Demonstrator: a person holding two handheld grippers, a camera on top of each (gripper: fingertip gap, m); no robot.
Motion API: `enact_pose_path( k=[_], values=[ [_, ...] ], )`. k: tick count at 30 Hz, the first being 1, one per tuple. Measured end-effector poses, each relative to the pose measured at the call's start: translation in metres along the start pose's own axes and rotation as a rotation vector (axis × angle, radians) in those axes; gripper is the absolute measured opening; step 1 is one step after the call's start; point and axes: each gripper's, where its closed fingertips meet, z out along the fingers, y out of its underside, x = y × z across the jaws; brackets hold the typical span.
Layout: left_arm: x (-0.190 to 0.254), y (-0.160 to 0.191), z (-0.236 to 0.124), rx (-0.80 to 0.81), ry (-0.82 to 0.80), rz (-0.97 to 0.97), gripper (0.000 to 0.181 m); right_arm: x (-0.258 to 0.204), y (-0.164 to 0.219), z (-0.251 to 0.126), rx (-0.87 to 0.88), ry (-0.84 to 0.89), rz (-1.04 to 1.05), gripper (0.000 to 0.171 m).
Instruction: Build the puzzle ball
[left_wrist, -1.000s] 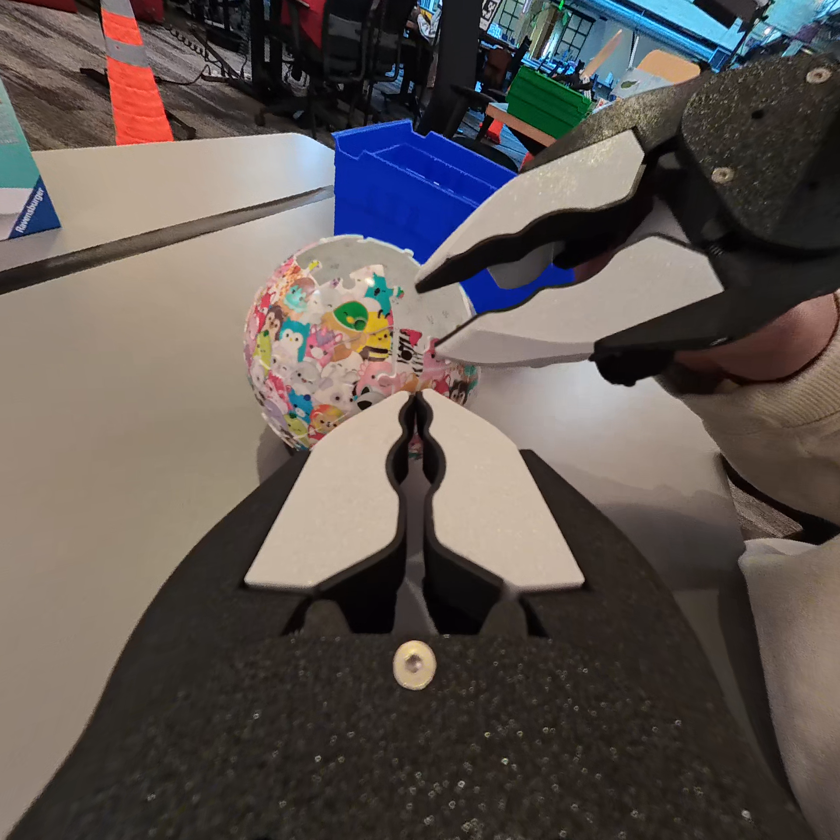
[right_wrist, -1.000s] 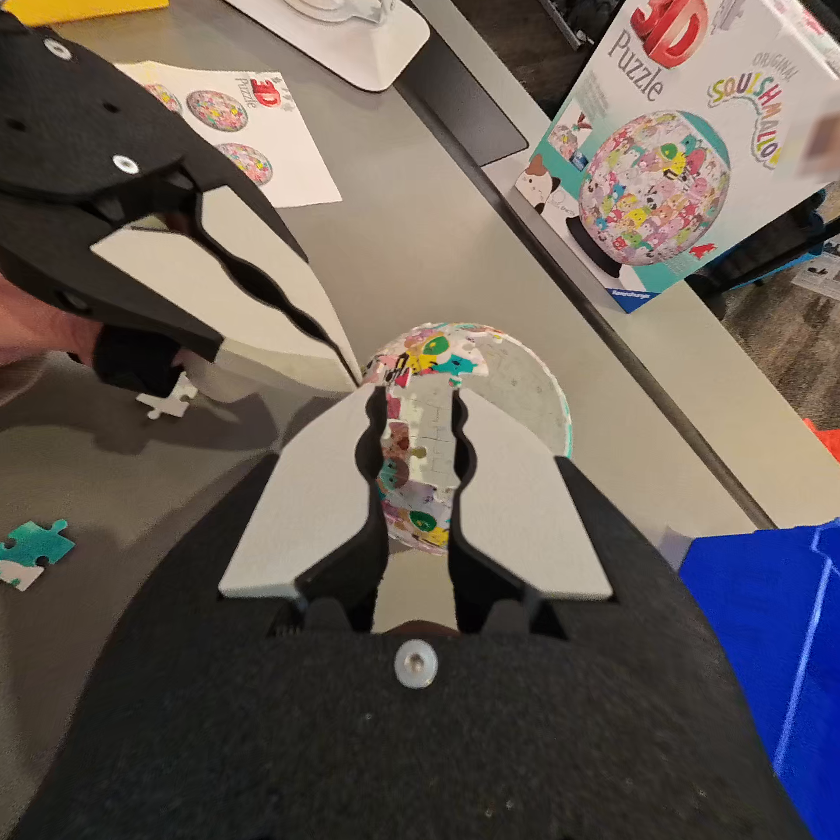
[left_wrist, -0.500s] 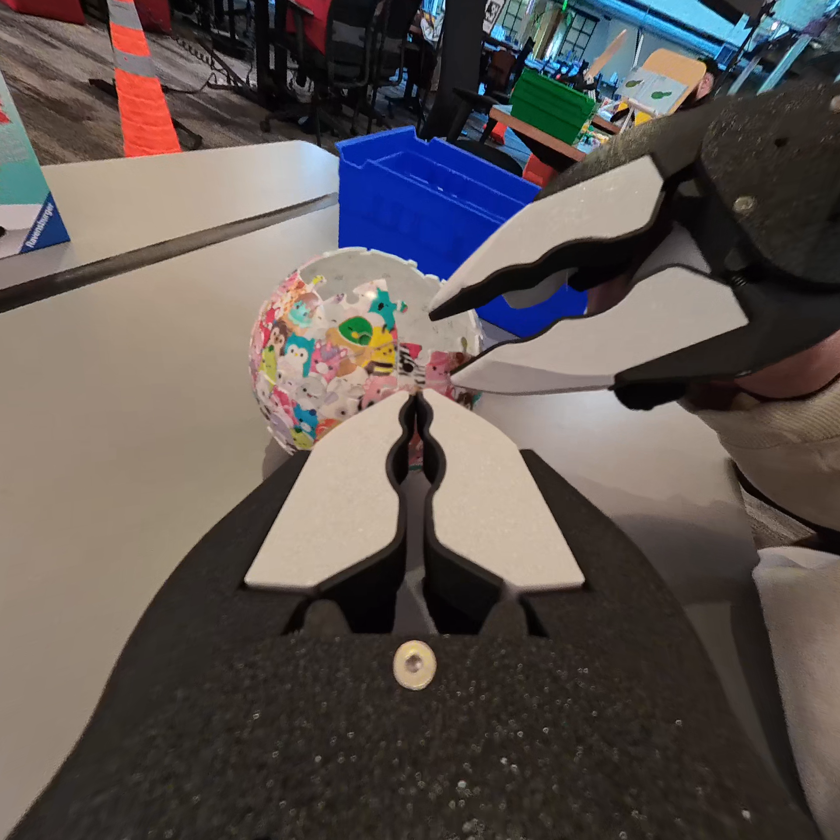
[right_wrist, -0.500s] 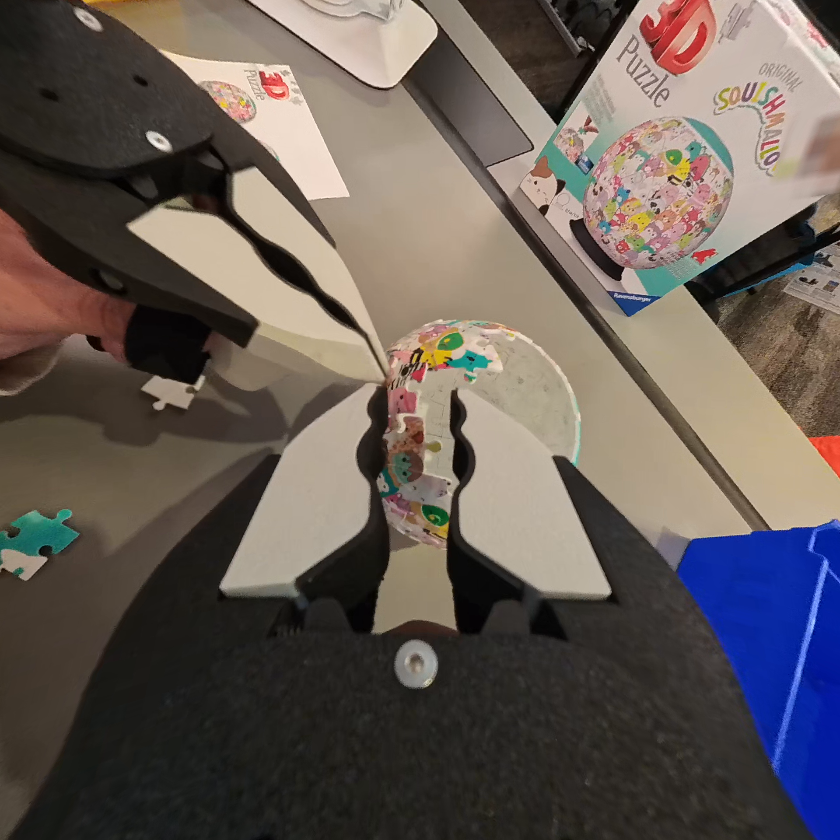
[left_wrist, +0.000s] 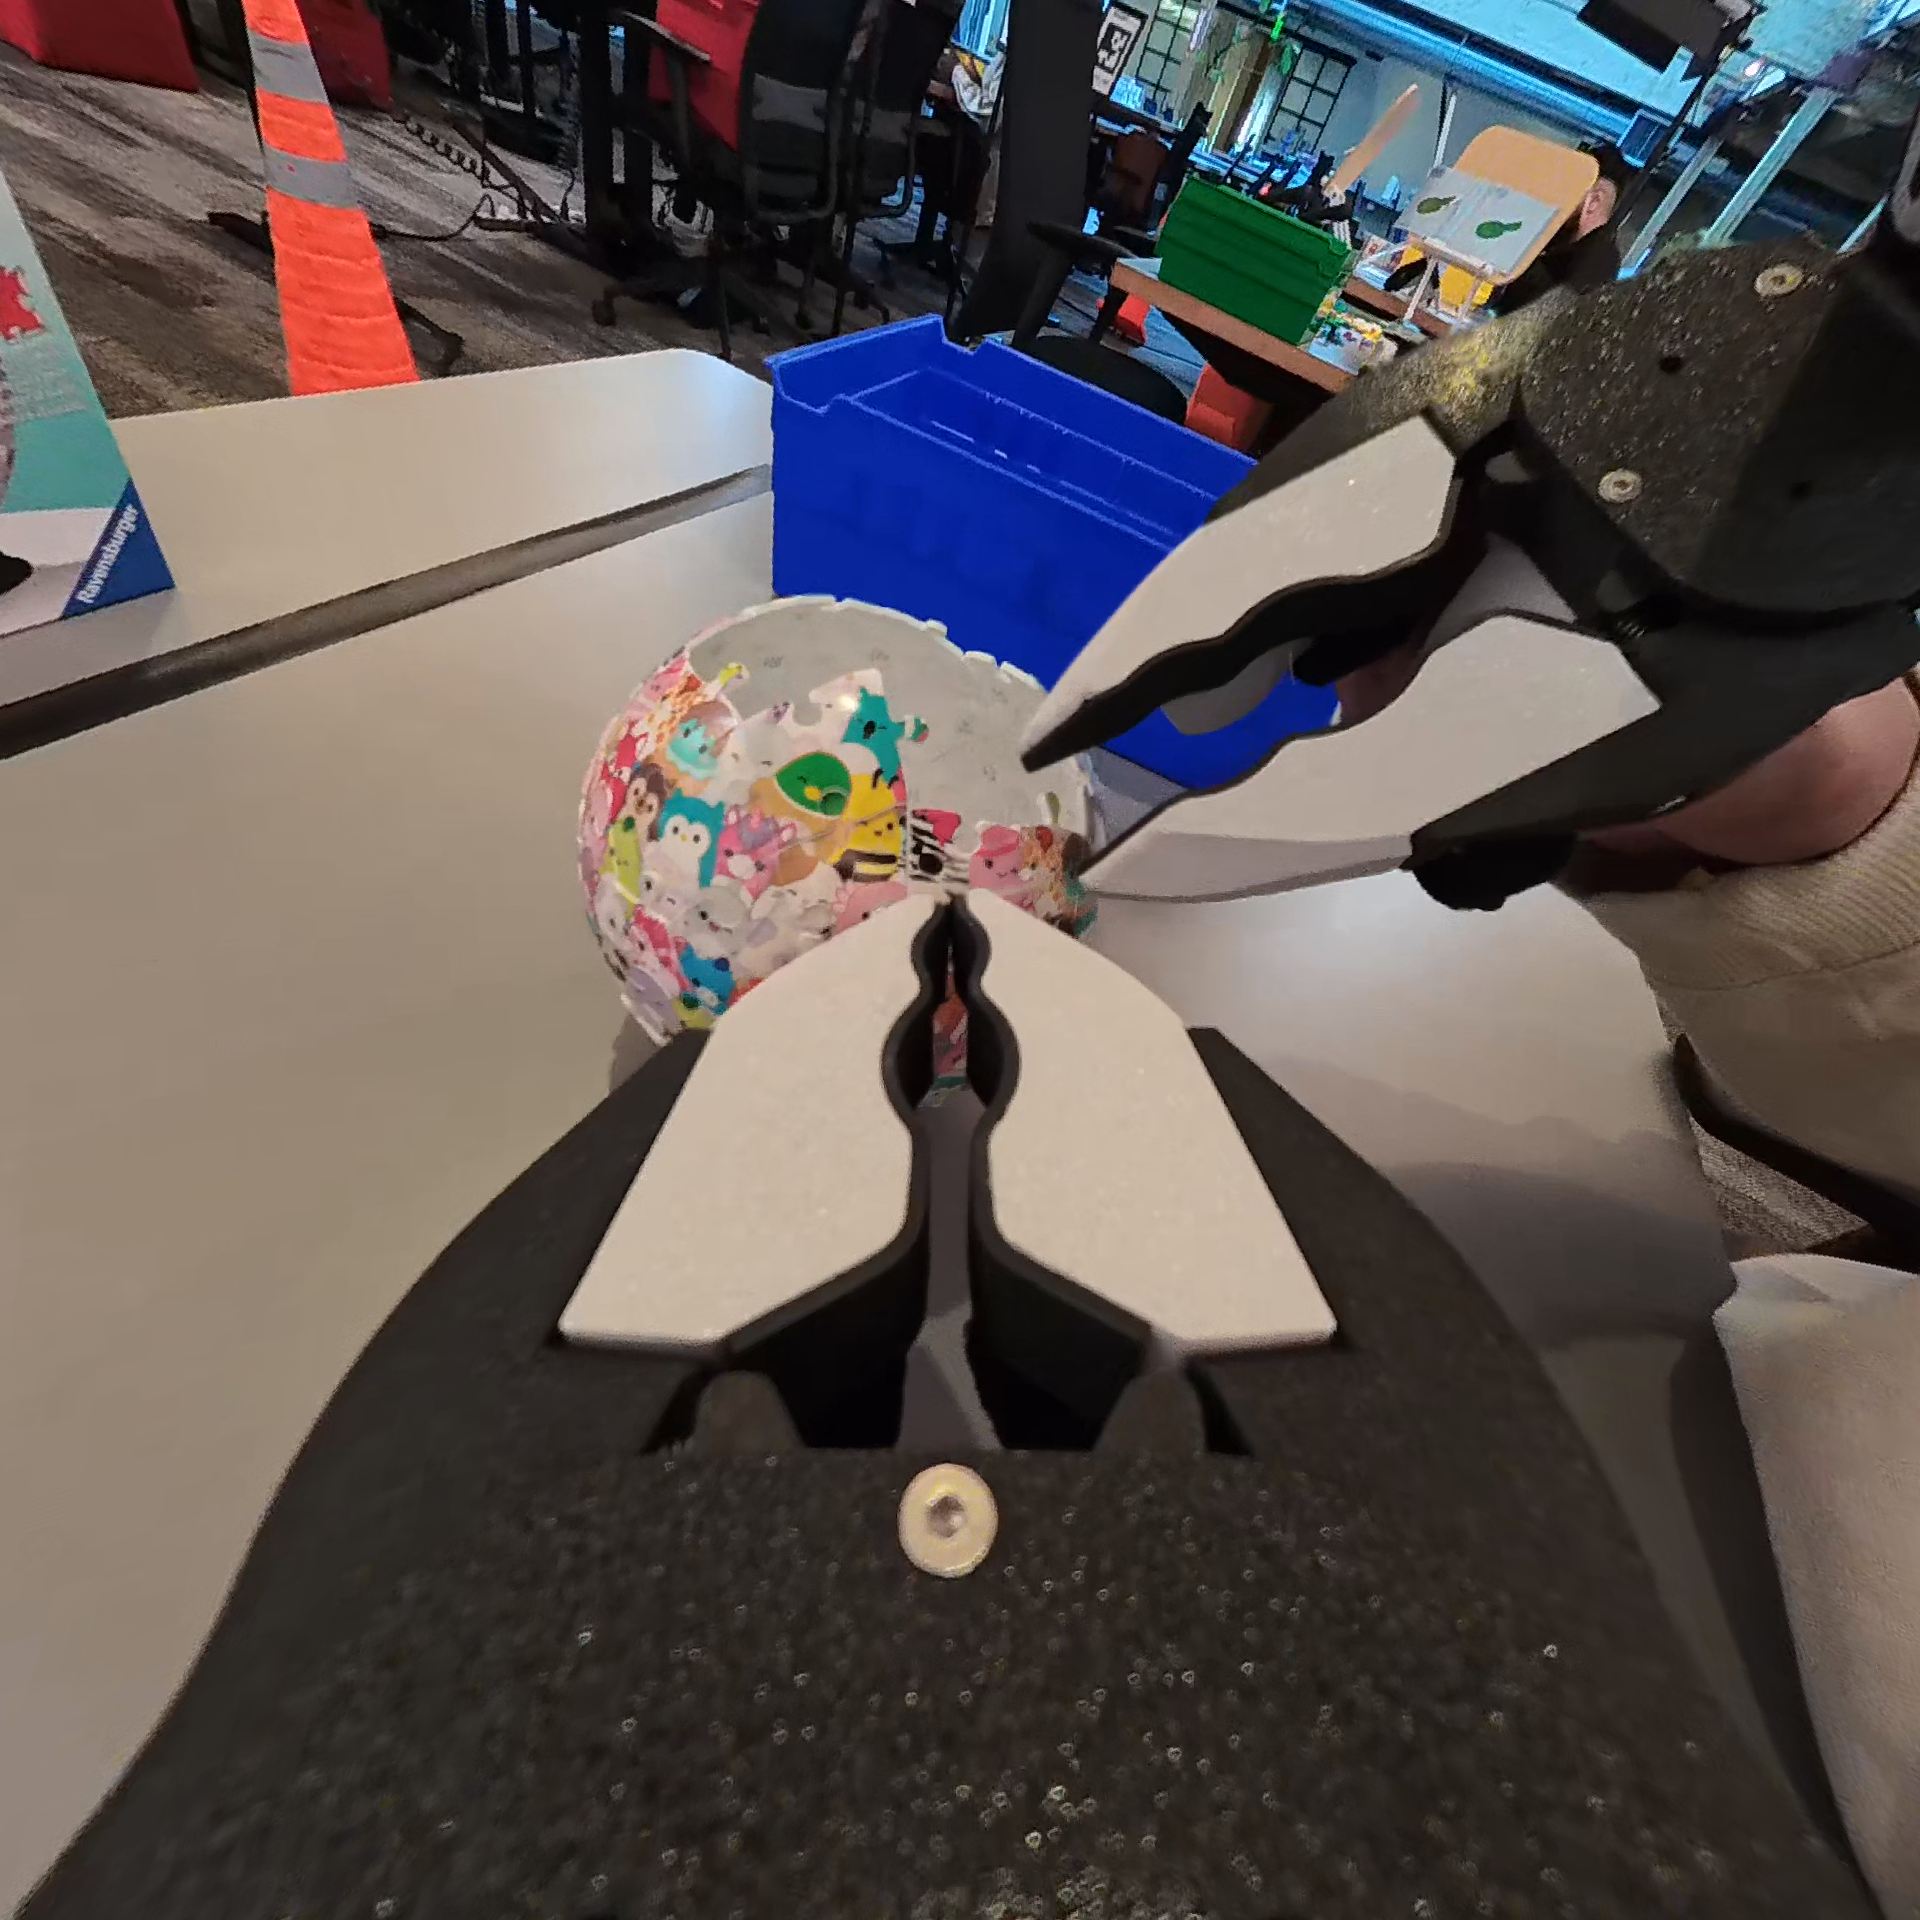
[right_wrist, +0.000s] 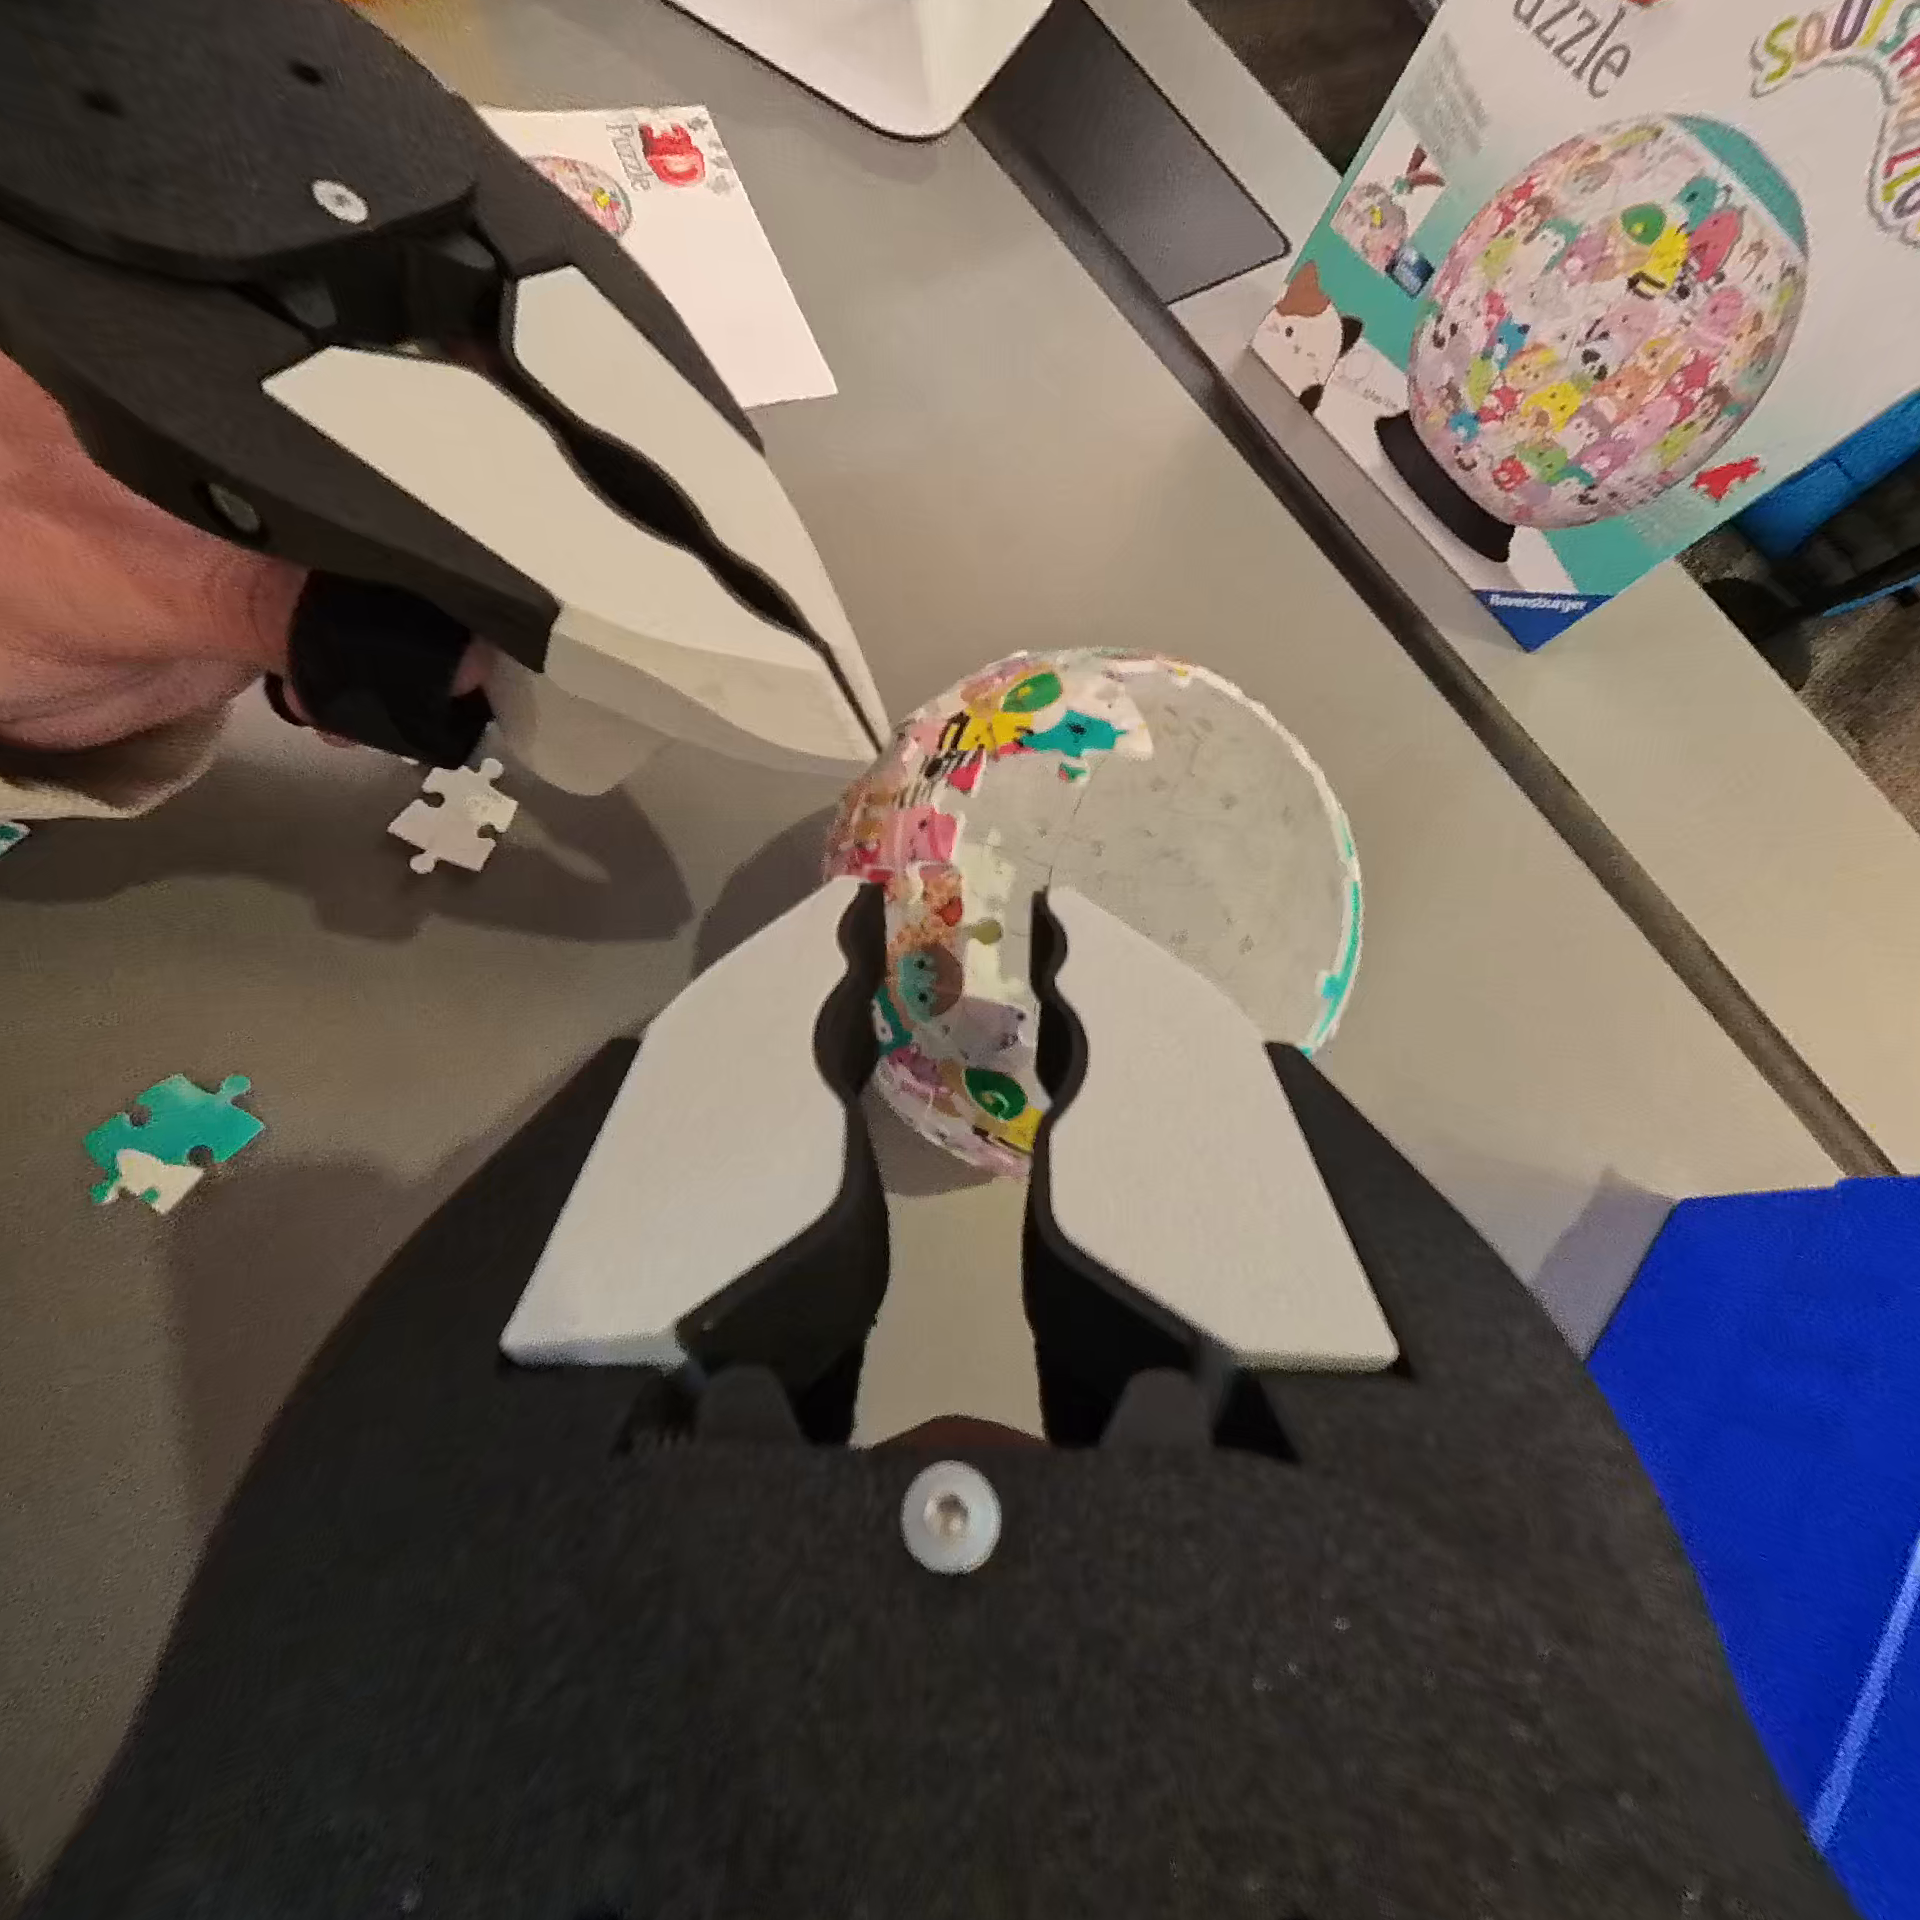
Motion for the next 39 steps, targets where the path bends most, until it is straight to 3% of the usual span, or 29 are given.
enact_pose_path(
  k=[14, 27, 39],
  values=[
    [0.017, 0.006, 0.009, -0.034, 0.037, 0.061, 0.000, -0.002, 0.009, 0.009, -0.045, -0.013, -0.005, 0.022],
    [0.016, 0.003, 0.012, -0.031, 0.036, 0.066, 0.000, -0.009, 0.009, 0.010, -0.057, -0.001, -0.106, 0.032],
    [0.011, 0.010, 0.007, -0.035, 0.032, 0.049, 0.000, -0.005, 0.006, 0.007, -0.051, 0.034, -0.159, 0.024]
  ],
)
